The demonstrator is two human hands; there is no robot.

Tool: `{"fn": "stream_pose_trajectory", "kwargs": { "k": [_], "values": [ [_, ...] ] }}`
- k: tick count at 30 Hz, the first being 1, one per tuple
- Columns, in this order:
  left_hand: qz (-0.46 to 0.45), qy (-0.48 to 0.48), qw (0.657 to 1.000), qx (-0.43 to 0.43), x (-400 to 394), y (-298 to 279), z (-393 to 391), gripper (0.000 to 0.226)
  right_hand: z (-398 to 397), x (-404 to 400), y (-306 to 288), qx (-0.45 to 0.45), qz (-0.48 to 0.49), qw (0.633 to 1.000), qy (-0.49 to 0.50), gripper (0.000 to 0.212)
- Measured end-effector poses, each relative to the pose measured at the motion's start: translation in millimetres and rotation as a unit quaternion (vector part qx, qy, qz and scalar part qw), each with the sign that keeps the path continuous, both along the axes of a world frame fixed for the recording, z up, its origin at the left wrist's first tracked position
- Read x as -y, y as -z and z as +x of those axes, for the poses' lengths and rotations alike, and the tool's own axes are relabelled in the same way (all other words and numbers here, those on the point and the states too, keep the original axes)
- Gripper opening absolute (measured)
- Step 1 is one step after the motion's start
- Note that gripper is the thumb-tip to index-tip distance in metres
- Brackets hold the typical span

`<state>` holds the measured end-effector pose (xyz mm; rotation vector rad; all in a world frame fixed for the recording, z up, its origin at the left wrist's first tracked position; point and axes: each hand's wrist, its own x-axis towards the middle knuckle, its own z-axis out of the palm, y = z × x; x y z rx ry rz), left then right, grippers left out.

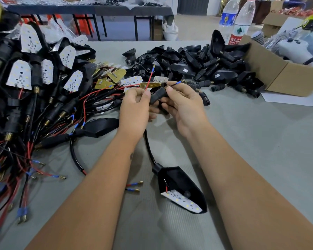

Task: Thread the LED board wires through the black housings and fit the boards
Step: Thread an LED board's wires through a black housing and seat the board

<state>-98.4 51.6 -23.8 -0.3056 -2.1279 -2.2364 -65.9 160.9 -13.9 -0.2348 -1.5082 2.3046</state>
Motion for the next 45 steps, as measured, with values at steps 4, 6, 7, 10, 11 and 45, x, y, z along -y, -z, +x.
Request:
{"fn": "stream_pose_trajectory", "kwargs": {
  "k": [4, 6, 7, 10, 11, 45],
  "values": [
    [0.084, -0.023, 0.996, 0.005, 3, -4, -4, 0.016, 0, -6, 0, 0.005, -0.021, 0.999, 0.03, 0.017],
    [0.135, -0.007, 0.991, 0.022, 8, -6, -4, 0.023, -1, -8, 0, 0.013, -0.04, 0.998, 0.044, 0.016],
    [0.148, 0.001, 0.988, 0.03, 10, -7, -4, 0.026, -2, -9, 0, 0.015, -0.051, 0.997, 0.051, 0.017],
    [0.16, -0.005, 0.987, 0.031, 15, -7, -5, 0.024, -4, -9, 1, 0.02, -0.067, 0.996, 0.061, 0.023],
    [0.162, -0.01, 0.987, 0.022, 16, -7, -6, 0.024, -4, -9, 2, 0.02, -0.07, 0.996, 0.061, 0.024],
    [-0.189, -0.032, 0.972, -0.133, 13, 0, -1, 0.015, -8, -19, 6, -0.008, -0.203, 0.977, 0.07, 0.02]
  ]
}}
